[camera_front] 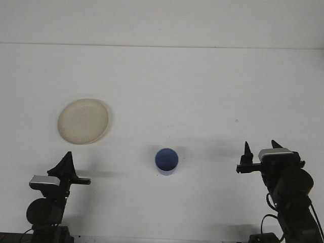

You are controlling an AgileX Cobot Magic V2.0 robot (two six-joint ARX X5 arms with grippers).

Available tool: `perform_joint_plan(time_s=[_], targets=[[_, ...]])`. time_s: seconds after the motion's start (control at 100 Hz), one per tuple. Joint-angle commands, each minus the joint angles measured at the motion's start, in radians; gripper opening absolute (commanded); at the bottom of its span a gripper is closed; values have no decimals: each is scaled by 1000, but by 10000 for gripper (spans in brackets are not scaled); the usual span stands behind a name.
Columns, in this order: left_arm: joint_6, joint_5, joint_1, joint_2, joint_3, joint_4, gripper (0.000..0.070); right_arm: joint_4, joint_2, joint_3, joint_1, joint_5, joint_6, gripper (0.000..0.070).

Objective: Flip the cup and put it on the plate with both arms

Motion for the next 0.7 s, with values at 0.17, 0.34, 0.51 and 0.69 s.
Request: perform_joint_plan(time_s=[0.17, 0.34, 0.51, 0.69], targets=[[-1, 2, 1, -2, -20, 10, 11, 16, 7, 5, 1, 2, -32, 531], [-1, 2, 1, -2, -20, 10, 11, 16, 6, 5, 2, 2, -32, 531], [-1, 2, 1, -2, -20, 11, 12, 16, 6, 5, 1, 2, -31, 531], [-2, 2, 1, -2, -9, 11, 11, 16, 6, 5, 2, 0, -31, 531]])
